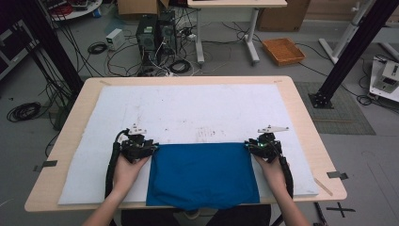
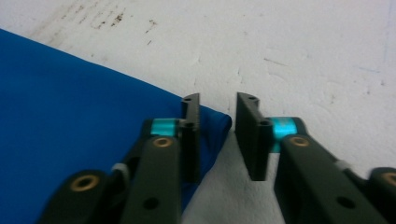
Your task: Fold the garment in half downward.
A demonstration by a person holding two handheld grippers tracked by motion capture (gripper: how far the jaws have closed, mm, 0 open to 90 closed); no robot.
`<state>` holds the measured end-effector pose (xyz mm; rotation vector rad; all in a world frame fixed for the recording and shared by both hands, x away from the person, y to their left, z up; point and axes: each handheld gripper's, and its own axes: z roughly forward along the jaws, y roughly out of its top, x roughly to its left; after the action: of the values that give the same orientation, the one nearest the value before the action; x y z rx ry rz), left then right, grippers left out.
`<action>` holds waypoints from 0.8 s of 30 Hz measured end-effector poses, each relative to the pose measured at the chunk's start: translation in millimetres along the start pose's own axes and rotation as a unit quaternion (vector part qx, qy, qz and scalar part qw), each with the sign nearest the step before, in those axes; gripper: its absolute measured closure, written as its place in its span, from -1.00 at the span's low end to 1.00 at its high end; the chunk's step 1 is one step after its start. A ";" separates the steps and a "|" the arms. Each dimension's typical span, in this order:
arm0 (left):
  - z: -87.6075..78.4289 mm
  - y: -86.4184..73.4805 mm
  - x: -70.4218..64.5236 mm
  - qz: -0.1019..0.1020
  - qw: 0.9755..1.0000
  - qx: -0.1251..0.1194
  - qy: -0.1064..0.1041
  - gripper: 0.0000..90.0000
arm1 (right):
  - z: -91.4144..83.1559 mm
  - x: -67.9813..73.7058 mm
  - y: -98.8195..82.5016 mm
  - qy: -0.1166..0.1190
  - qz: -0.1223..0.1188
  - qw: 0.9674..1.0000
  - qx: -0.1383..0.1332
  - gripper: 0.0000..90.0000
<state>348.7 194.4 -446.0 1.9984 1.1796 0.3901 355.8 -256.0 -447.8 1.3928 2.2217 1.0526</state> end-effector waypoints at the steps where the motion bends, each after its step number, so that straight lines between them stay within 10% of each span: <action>1: -0.4 -0.3 -0.1 0.000 1.000 0.000 -0.003 0.65 | -0.2 -0.4 -0.2 0.004 -0.006 1.000 -0.001 0.83; 24: 36.3 40.2 20.7 0.004 1.000 -0.030 -0.005 0.91 | 20.9 -32.9 44.7 -0.021 -0.040 0.998 -0.033 0.94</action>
<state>405.6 184.0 -442.4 1.9519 1.1424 0.4138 412.7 -264.5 -433.3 1.2763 2.1734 1.0507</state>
